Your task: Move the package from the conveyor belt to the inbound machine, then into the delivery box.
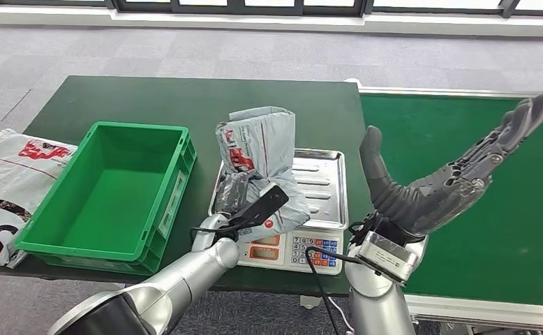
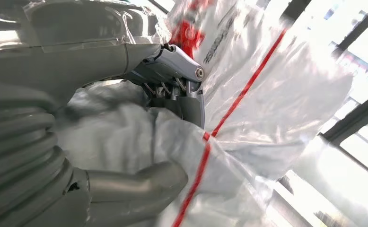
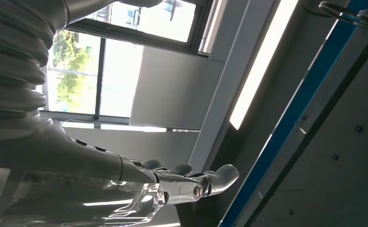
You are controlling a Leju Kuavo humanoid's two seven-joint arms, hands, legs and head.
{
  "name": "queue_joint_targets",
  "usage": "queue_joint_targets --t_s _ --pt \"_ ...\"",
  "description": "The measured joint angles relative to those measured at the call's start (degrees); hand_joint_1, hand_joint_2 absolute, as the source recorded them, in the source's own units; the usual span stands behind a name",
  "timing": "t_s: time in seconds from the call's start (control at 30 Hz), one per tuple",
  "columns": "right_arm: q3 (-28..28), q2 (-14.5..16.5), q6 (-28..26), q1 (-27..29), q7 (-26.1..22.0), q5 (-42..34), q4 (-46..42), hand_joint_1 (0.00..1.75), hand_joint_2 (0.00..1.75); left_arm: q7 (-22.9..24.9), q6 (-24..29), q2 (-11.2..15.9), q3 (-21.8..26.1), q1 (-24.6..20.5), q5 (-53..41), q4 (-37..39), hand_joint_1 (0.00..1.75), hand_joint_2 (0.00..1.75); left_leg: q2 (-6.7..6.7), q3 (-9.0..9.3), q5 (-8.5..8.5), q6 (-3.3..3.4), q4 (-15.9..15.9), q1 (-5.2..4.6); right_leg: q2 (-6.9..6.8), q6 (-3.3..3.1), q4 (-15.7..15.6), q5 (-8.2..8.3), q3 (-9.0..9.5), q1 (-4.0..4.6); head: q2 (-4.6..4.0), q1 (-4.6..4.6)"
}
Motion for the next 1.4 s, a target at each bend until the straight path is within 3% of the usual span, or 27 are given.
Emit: queue_joint_targets --t_s 0.2,0.57,0.77,0.8,0.93,1.03,1.4 --pt "-0.3 0.0 0.0 0.1 0.0 -0.5 0.0 0.0 1.75 -5.4 0.0 1.4 13.3 -0.6 -2.0 -3.7 1.75 1.75 -0.02 -0.28 0.02 0.0 0.0 0.0 -0.01 0.01 0.0 0.01 -0.26 -0.03 -0.01 0.0" --pt "-0.2 0.0 0.0 0.2 0.0 -2.4 0.0 0.0 1.75 -5.6 0.0 1.7 22.6 0.3 -9.4 -6.9 1.75 1.75 -0.02 -0.41 0.02 0.0 0.0 0.0 -0.01 0.01 0.0 0.02 -0.38 -0.02 -0.01 0.0" --pt "0.1 0.0 0.0 0.2 0.0 -2.6 0.0 0.0 1.75 -5.4 0.0 1.7 25.3 0.9 -10.6 -8.1 1.75 1.75 -0.03 -0.44 0.02 0.0 0.0 0.0 -0.01 0.01 0.0 0.02 -0.4 -0.02 0.0 0.0" --pt "0.1 0.0 0.0 0.2 0.0 -2.6 0.0 0.0 1.75 -5.4 0.0 1.7 25.6 0.9 -10.7 -8.3 1.69 1.75 -0.03 -0.44 0.02 0.0 0.0 0.0 -0.01 0.01 0.0 0.02 -0.4 -0.03 0.0 0.0" --pt "0.1 0.0 0.0 0.2 0.0 -2.9 0.0 0.0 1.75 -5.3 0.0 1.7 26.5 1.1 -11.4 -8.6 0.08 1.75 -0.03 -0.46 0.02 0.0 0.0 0.0 -0.01 0.01 0.0 0.02 -0.42 -0.03 -0.01 0.0" --pt "0.2 0.0 0.0 0.2 0.0 -3.0 0.0 0.0 1.75 -5.4 0.0 1.7 26.9 1.3 -11.5 -8.7 0.0 1.75 -0.03 -0.46 0.02 0.0 0.0 0.0 -0.02 0.01 0.0 0.02 -0.43 -0.03 0.0 0.0" --pt "0.3 0.0 0.0 0.2 0.0 -3.3 0.1 0.0 1.75 -6.4 -3.7 1.3 27.2 1.4 -12.2 -8.4 0.0 1.75 -0.03 -0.5 0.02 0.0 0.0 0.0 -0.02 0.01 0.0 0.02 -0.46 -0.02 0.0 0.0"
